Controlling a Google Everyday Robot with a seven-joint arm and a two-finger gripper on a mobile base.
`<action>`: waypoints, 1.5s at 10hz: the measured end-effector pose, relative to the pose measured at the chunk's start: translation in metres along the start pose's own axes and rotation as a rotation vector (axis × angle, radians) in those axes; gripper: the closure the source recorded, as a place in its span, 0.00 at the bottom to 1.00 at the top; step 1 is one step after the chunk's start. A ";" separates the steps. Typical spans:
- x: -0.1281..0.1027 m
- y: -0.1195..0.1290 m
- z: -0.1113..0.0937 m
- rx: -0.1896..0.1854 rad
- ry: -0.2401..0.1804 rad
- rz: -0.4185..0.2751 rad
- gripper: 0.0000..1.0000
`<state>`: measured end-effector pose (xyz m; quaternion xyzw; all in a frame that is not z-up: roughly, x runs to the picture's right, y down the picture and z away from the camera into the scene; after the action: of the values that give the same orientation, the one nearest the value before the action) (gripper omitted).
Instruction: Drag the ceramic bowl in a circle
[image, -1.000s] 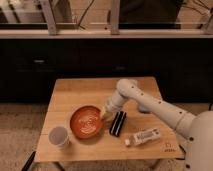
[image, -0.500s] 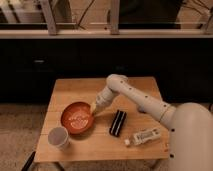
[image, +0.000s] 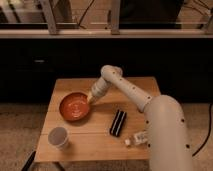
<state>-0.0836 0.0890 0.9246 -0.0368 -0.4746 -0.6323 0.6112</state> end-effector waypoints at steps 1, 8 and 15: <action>0.000 0.009 -0.004 -0.006 0.013 0.029 1.00; -0.036 0.126 -0.084 -0.037 0.172 0.309 1.00; -0.123 0.134 -0.086 -0.076 0.097 0.277 1.00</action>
<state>0.1018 0.1507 0.8749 -0.0946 -0.4106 -0.5604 0.7130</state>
